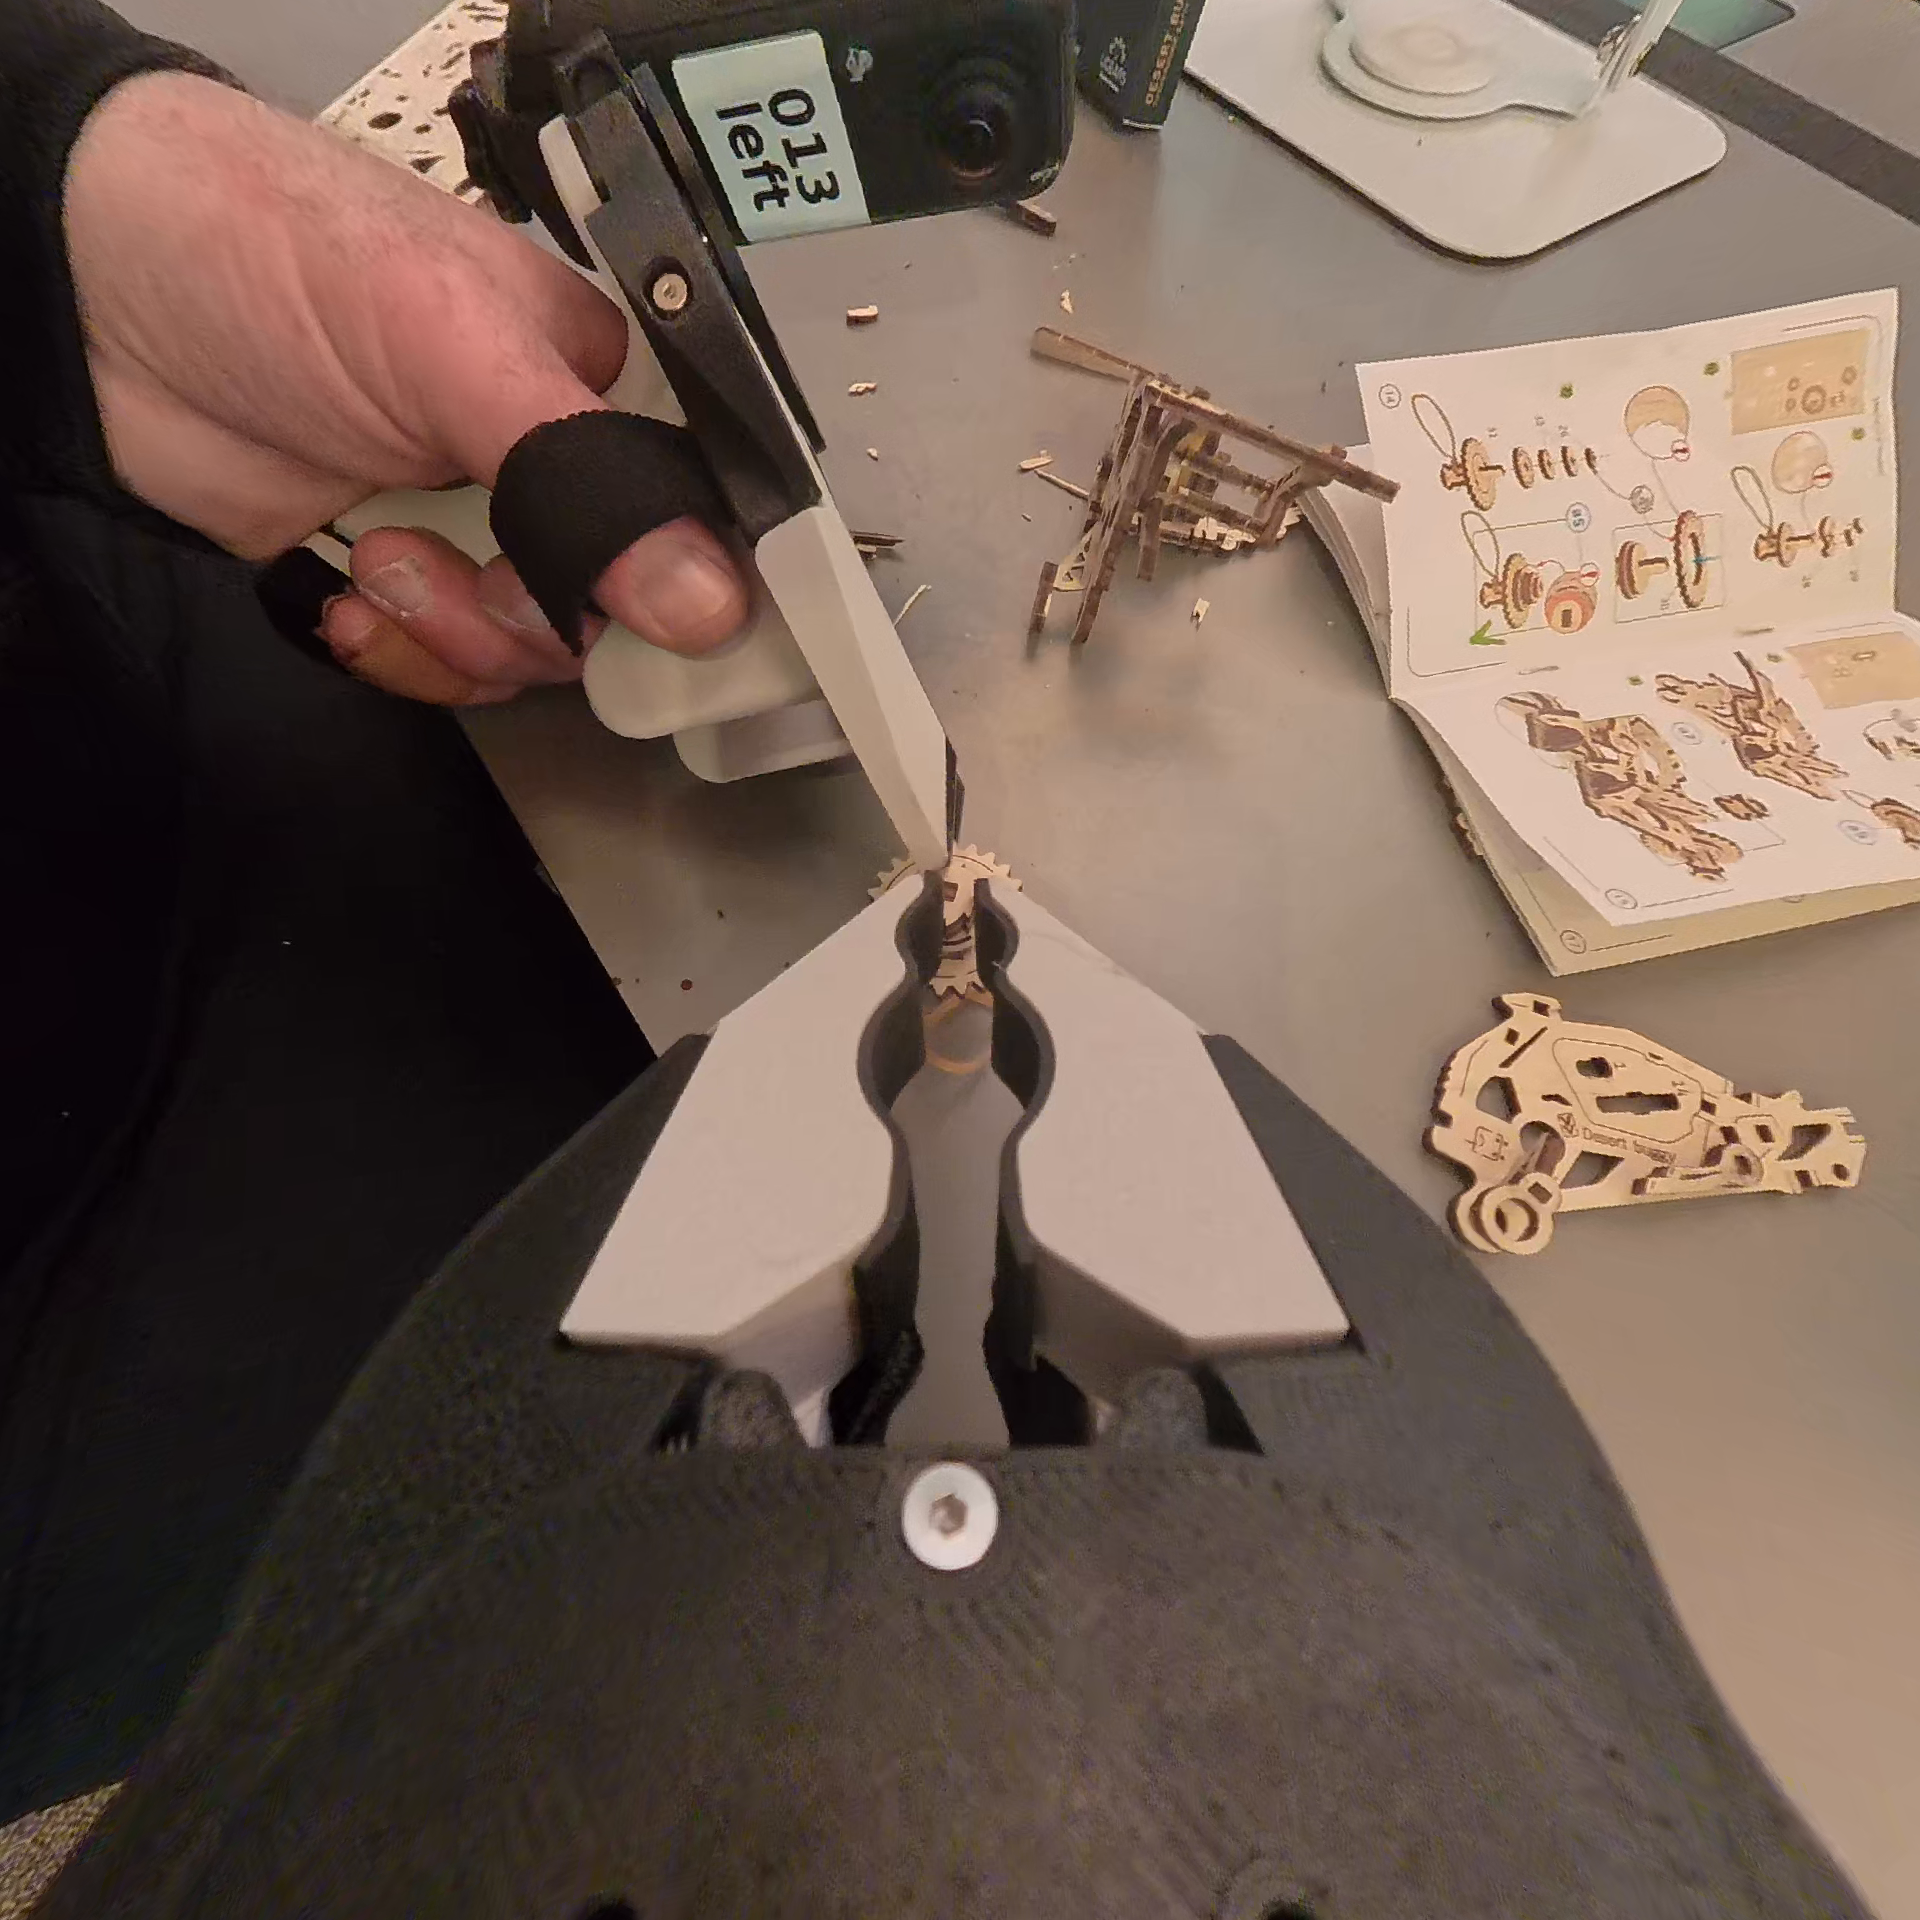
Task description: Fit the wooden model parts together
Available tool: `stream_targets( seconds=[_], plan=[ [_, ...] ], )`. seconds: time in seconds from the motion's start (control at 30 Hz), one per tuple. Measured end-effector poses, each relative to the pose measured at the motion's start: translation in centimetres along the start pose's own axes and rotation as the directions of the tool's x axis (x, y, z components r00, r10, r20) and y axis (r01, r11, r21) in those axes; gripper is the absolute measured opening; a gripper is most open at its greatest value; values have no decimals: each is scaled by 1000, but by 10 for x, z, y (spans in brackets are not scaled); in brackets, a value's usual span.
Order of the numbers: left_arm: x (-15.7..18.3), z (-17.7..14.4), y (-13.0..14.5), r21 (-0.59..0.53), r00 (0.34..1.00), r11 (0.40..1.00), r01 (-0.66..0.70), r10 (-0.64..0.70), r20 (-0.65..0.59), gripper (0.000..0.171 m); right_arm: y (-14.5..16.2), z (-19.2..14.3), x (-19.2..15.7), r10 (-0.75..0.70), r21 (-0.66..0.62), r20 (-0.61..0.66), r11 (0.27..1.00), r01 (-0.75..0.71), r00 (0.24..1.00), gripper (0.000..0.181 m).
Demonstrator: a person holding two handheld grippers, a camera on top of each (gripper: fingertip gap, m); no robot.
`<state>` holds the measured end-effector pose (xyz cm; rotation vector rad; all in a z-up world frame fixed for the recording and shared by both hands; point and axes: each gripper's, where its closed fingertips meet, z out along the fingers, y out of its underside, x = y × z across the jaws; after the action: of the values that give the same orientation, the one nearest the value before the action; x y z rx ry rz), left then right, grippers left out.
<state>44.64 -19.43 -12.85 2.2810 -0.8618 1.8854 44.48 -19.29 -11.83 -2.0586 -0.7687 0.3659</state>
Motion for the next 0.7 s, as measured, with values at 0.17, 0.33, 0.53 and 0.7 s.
stream_targets(
  seconds=[0.17,0.33,0.53,0.7],
  plan=[
    [0,1,-2,6,1000,1000,-7,7,2,16,4,0,0,40,68,16,997,-41,999,9],
    [-1,1,-3,2,1000,1000,-19,19,5,16,5,0,0,48,63,9,997,-49,999,8],
    [-1,2,-2,2,999,999,-39,39,11,16,8,0,0,62,35,-1,997,-62,998,8],
    [-1,2,-2,-1,998,998,-59,59,19,16,9,1,0,76,15,-2,997,-76,997,8]
  ],
)
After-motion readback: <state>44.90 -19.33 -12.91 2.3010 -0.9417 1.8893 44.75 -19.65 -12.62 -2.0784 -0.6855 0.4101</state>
